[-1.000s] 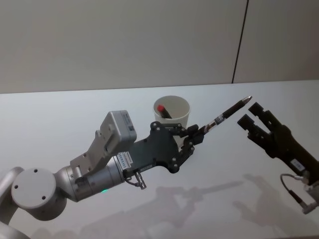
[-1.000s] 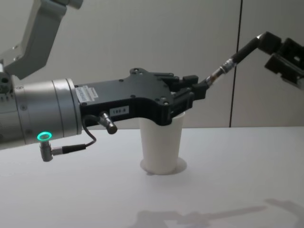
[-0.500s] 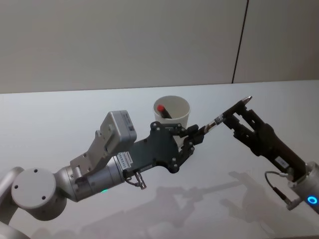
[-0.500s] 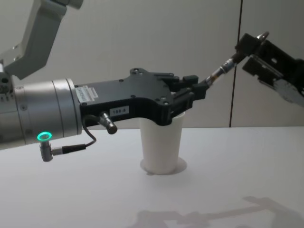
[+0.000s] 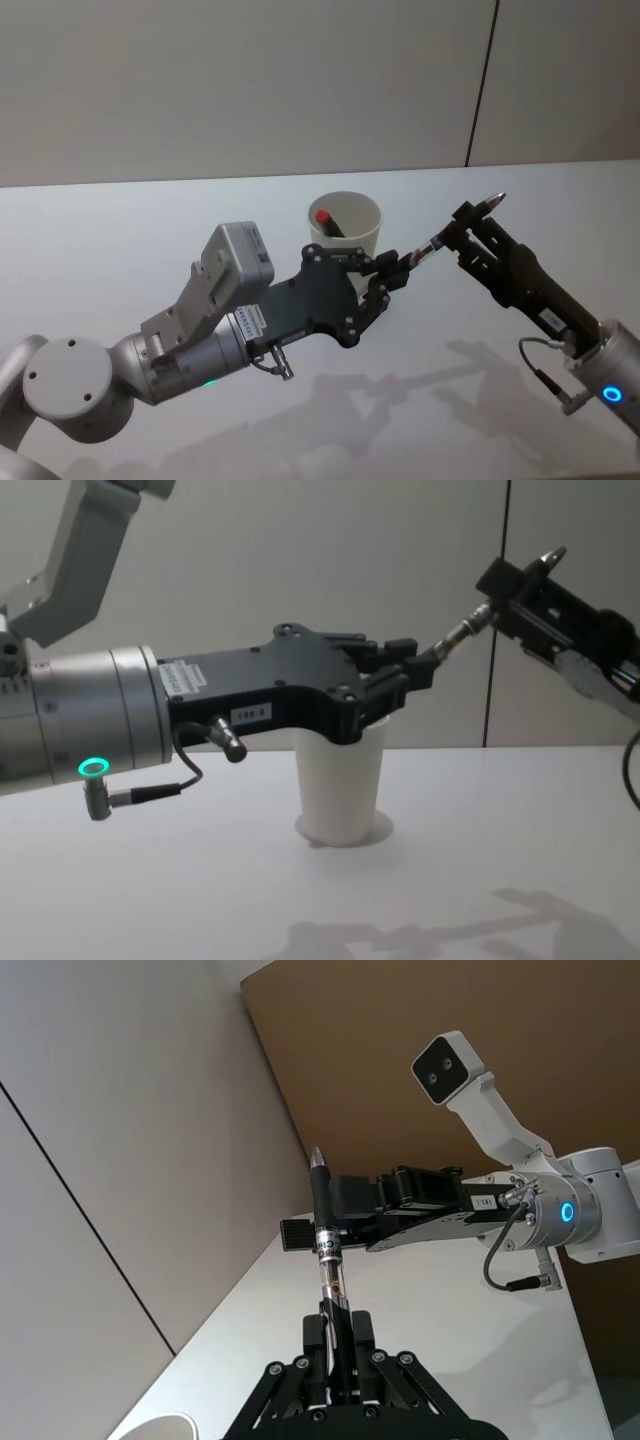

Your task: Place the pen into the pen holder.

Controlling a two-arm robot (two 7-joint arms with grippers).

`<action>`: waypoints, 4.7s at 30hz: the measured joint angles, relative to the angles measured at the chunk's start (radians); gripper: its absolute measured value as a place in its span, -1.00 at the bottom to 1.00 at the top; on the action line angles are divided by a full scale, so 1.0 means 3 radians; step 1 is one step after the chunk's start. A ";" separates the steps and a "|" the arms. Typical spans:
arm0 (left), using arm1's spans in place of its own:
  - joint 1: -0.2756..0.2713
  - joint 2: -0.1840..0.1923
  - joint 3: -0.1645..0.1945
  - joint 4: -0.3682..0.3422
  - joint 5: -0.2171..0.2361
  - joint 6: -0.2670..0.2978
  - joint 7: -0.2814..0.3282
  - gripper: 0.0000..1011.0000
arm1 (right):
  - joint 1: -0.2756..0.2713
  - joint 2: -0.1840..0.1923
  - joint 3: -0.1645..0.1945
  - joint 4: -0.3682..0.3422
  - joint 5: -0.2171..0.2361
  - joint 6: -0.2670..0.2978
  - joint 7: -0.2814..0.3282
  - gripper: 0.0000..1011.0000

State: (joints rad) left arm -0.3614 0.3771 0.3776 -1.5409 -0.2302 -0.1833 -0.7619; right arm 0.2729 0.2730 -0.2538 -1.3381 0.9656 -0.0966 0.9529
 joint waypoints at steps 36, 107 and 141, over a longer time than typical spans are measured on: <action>0.0001 0.0002 -0.0001 0.0001 0.0001 0.0000 0.0000 -0.58 | 0.0065 -0.0025 -0.0011 0.0025 0.0270 -0.0164 0.0106 -0.74; 0.0000 0.0000 0.0000 0.0000 0.0000 0.0000 0.0000 0.99 | 0.0673 0.0008 0.0073 0.0236 -0.0716 -0.0347 -0.0578 -0.74; 0.0000 0.0000 0.0000 0.0000 0.0000 0.0000 0.0000 0.99 | 0.1393 -0.0440 -0.0228 0.1278 -0.1206 -0.0702 -0.0584 -0.74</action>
State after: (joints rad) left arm -0.3614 0.3771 0.3776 -1.5410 -0.2302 -0.1833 -0.7620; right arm 0.6909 0.1411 -0.3223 -0.9546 0.6038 -0.3071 0.7778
